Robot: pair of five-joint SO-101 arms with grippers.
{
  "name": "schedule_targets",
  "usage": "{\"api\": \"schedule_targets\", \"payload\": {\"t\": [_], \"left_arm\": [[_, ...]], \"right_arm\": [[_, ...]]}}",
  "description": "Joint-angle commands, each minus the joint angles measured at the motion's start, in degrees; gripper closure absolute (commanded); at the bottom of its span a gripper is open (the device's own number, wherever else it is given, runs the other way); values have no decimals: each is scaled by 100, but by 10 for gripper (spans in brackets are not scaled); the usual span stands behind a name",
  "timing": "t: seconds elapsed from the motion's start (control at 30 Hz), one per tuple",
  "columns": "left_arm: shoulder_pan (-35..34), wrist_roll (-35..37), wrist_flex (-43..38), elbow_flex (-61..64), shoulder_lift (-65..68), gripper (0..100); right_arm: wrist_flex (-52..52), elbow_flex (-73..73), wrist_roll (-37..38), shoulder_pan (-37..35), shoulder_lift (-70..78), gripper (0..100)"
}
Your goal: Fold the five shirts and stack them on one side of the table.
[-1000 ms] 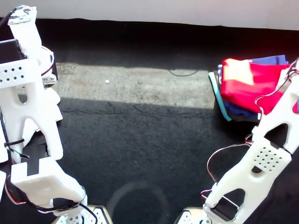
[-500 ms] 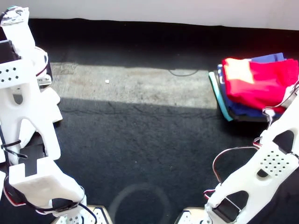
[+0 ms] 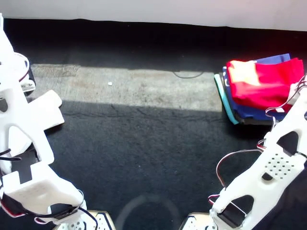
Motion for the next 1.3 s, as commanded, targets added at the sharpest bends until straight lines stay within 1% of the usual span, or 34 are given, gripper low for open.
{"api": "schedule_targets", "payload": {"t": [0.0, 0.07, 0.13, 0.23, 0.33, 0.43, 0.53, 0.67, 0.73, 0.83, 0.97, 1.1, 1.27], "left_arm": [[-180, 0, 0, -92, -497, 991], [-330, -26, 0, -75, -716, 991], [-479, -378, 0, 57, -919, 990], [-734, -905, 0, 593, -1086, 989], [-1191, -1310, -9, 1464, -1095, 959], [-1859, -1925, -44, 2290, -1095, 869], [-2791, -2523, -53, 2695, -1095, 791], [-3969, -3288, -202, 2949, -1095, 776], [-4470, -3719, -501, 3169, -1095, 776], [-5077, -4352, -1213, 3670, -1095, 775], [-5648, -5275, -2374, 4637, -1095, 773], [-5736, -5855, -3059, 5534, -1103, 774], [-5376, -5925, -3833, 6281, -1095, 776]], "right_arm": [[303, -66, 35, -127, -1182, 980], [505, -66, -202, -198, -1604, 945], [734, -66, -492, -259, -2035, 876], [989, -66, -598, -532, -2598, 793], [1314, -66, -607, -892, -3046, 786], [1789, -66, -598, -1323, -3407, 786], [2088, -13, -598, -1745, -3705, 786], [2088, -4, -624, -2070, -3996, 786], [2097, 4, -624, -2273, -4127, 786], [2097, 163, -624, -2554, -4453, 786], [2088, 1095, -624, -3037, -5200, 786], [2070, 2220, -615, -3468, -5991, 786], [2070, 3178, -607, -3653, -6782, 786]]}}
